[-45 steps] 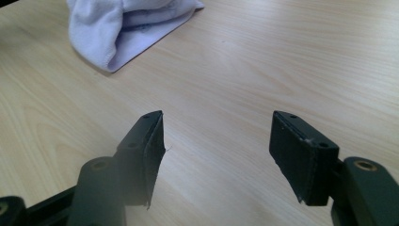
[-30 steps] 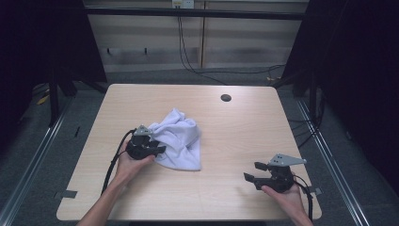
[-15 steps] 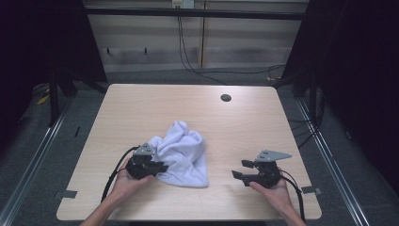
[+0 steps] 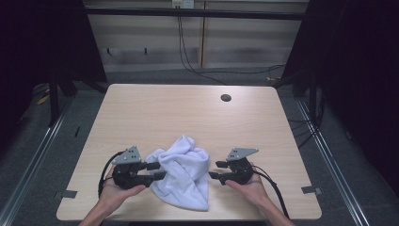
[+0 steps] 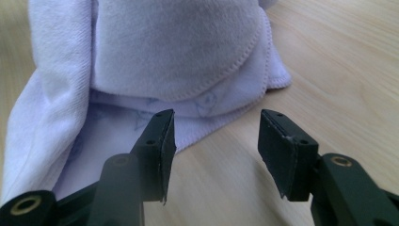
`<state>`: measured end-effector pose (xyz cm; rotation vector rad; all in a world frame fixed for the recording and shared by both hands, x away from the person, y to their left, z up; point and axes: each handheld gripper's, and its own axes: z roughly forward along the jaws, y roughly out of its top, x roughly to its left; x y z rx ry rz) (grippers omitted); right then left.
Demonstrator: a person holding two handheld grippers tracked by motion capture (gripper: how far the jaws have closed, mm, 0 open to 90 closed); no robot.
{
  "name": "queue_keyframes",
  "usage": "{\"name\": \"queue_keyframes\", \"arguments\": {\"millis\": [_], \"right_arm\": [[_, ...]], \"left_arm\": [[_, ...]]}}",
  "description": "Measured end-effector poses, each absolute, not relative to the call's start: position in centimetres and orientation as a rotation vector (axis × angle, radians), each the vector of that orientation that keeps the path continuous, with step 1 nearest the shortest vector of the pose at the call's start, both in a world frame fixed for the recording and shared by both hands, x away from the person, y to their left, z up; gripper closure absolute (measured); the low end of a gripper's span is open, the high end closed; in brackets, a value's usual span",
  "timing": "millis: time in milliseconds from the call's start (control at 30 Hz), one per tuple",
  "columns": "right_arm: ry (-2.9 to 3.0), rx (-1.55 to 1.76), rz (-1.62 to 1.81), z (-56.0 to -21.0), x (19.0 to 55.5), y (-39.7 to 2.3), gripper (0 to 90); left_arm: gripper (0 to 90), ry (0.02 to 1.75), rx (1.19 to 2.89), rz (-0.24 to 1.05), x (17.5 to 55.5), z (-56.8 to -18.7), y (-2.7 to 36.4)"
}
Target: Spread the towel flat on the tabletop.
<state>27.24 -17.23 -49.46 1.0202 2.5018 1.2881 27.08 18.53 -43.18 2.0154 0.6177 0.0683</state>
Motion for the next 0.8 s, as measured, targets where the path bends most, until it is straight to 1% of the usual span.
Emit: {"name": "queue_keyframes", "arguments": {"millis": [67, 133, 167, 200, 233, 267, 300, 333, 400, 433, 467, 500, 533, 567, 600, 667, 733, 767, 800], "right_arm": [[2.506, 1.016, 1.291, -49.6, 27.5, -16.9, 45.8], [2.521, 1.007, 1.289, -49.9, 28.1, -15.9, 44.0], [2.531, 1.004, 1.287, -49.9, 28.2, -15.7, 43.6], [2.539, 0.988, 1.283, -50.0, 28.3, -15.3, 43.0], [2.543, 0.988, 1.281, -50.1, 28.3, -15.1, 42.3], [2.543, 0.988, 1.281, -50.1, 28.3, -15.1, 42.3], [2.558, 0.968, 1.275, -50.3, 28.4, -14.7, 42.3], [2.557, 0.963, 1.279, -50.3, 28.4, -14.6, 42.2], [2.561, 0.953, 1.286, -50.3, 28.3, -14.6, 41.4], [2.561, 0.947, 1.285, -50.3, 28.3, -14.5, 40.8], [2.561, 0.947, 1.285, -50.3, 28.3, -14.5, 40.8], [2.562, 0.945, 1.288, -50.3, 28.2, -14.5, 40.3], [2.564, 0.938, 1.288, -50.4, 28.3, -14.4, 40.1], [2.565, 0.934, 1.285, -50.4, 28.3, -14.3, 40.2], [2.568, 0.925, 1.286, -50.5, 28.3, -14.2, 40.4], [2.570, 0.920, 1.286, -50.5, 28.4, -13.9, 41.2], [2.571, 0.913, 1.296, -50.7, 28.6, -13.5, 42.8], [2.570, 0.916, 1.295, -50.7, 28.7, -13.2, 44.5], [2.565, 0.911, 1.303, -50.8, 28.9, -12.8, 45.7]], "left_arm": [[58.9, 0.600, 2.006, 0.074, 27.3, -42.6, 18.0], [59.3, 0.530, 1.996, 0.111, 27.9, -41.3, 15.8], [59.3, 0.530, 1.996, 0.111, 27.9, -41.3, 15.8], [58.9, 0.508, 1.953, 0.093, 28.3, -40.6, 14.5], [57.5, 0.491, 1.972, 0.103, 28.4, -40.3, 13.4], [56.4, 0.491, 1.972, 0.103, 28.4, -40.3, 13.4], [55.6, 0.474, 1.988, 0.128, 28.5, -40.0, 12.2], [55.3, 0.474, 1.988, 0.128, 28.5, -40.0, 12.2], [53.6, 0.437, 2.036, 0.099, 28.8, -40.6, 10.4], [50.3, 0.437, 2.036, 0.099, 28.8, -40.6, 10.4], [50.3, 0.428, 2.102, 0.086, 29.2, -41.4, 9.7], [48.0, 0.434, 2.180, 0.102, 29.5, -42.6, 9.0], [45.6, 0.460, 2.220, 0.102, 30.1, -44.4, 8.7], [45.8, 0.478, 2.223, 0.097, 30.2, -45.1, 8.8], [48.2, 0.496, 2.201, 0.111, 30.3, -45.7, 9.1], [68.5, 0.515, 2.184, 0.090, 30.6, -45.7, 9.9], [81.9, 0.533, 2.171, 0.075, 30.9, -45.5, 10.4], [85.4, 0.557, 2.148, 0.049, 31.3, -45.6, 11.3], [86.3, 0.564, 2.151, 0.049, 31.4, -45.7, 11.6]]}}
